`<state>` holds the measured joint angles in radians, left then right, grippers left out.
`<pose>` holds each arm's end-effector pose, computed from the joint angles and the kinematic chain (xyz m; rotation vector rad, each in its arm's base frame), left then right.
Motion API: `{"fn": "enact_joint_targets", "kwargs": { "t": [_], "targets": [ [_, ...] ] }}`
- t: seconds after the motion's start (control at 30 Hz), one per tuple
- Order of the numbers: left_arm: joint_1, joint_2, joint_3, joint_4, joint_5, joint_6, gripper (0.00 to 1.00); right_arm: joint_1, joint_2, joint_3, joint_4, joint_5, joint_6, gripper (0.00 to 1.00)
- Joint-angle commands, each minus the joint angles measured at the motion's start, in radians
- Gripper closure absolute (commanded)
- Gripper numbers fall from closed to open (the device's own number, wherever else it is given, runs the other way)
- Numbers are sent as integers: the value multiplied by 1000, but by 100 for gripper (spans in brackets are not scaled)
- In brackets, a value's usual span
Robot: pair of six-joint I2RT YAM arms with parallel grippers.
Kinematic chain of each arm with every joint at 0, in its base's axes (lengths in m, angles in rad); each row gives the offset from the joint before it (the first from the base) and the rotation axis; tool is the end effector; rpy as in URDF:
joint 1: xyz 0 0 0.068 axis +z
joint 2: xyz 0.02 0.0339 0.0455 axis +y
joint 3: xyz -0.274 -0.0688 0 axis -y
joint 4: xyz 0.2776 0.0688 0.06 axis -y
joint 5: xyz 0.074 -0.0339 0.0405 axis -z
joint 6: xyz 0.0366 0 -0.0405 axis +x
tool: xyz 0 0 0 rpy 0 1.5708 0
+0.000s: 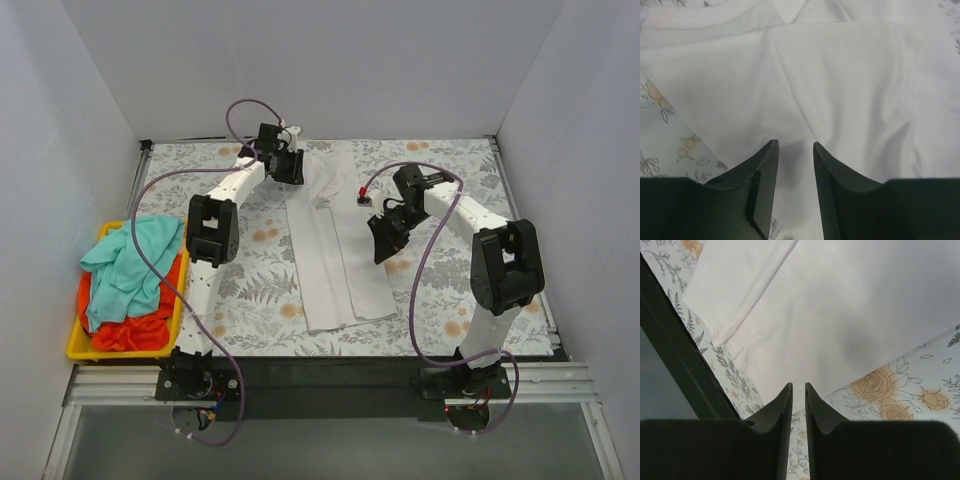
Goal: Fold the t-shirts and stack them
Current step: Fold the tshirt
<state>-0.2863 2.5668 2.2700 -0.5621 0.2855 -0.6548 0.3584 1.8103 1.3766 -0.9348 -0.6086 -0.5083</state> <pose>0.5768 -0.1805 0.1560 -0.3306 2.5119 -0.7506 0.3513 0.1539 0.2156 -1.2461 2.4824 0.8483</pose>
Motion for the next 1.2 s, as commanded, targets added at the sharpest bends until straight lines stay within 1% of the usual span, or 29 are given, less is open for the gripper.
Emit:
{"fn": "enact_joint_targets", "kwargs": {
  "t": [0.0, 0.03, 0.07, 0.1, 0.13, 0.2, 0.23, 0.33, 0.43, 0.6, 0.7, 0.73, 0.8, 0.9, 1.0, 1.07, 1.1, 1.13, 1.17],
  "targets": [
    [9, -216, -146, 102, 139, -63, 67, 8, 23, -1, -16, -13, 1, 78],
    [9, -291, -192, 114, 148, -69, 66, 16, 24, -14, -7, -13, 1, 79],
    [9, -324, -234, 119, 165, -74, 66, 27, 29, -23, -4, -11, -1, 79],
    [9, -353, -309, 110, 187, -77, 66, 42, 35, -33, 4, -7, -1, 80],
    [9, -396, -340, 99, 193, -81, 66, 48, 38, -57, 23, 6, -1, 81],
    [9, -428, -404, 59, 217, -88, 66, 63, 46, -79, 47, 24, 7, 82],
    [9, -457, -470, 51, 228, -86, 66, 66, 50, -89, 62, 39, 8, 82],
    [9, -508, -574, 45, 237, -91, 66, 91, 78, -123, 79, 52, 8, 83],
    [9, -523, -616, 44, 233, -86, 66, 126, 96, -154, 93, 53, 17, 84],
    [7, -505, -626, 31, 238, -89, 66, 218, 107, -191, 119, 18, 43, 85],
    [7, -485, -613, 22, 242, -98, 66, 273, 118, -209, 120, -71, 57, 85],
    [6, -479, -613, 19, 241, -98, 66, 281, 119, -209, 120, -120, 59, 85],
    [7, -467, -607, 16, 239, -95, 66, 286, 123, -206, 117, -154, 60, 85],
    [6, -459, -606, 10, 244, -91, 66, 269, 87, -163, 97, -164, 50, 84],
    [6, -453, -599, 10, 250, -94, 66, 189, 47, -56, 73, -189, 42, 81],
    [4, -450, -593, 11, 250, -95, 66, 119, 49, 54, 71, -181, 51, 81],
    [4, -444, -593, 11, 247, -98, 67, 100, 58, 94, 76, -168, 68, 81],
    [4, -441, -592, 11, 245, -98, 67, 85, 73, 132, 80, -104, 76, 81],
    [4, -438, -589, 13, 239, -101, 67, 70, 117, 219, 85, -64, 83, 81]
  ]
}}
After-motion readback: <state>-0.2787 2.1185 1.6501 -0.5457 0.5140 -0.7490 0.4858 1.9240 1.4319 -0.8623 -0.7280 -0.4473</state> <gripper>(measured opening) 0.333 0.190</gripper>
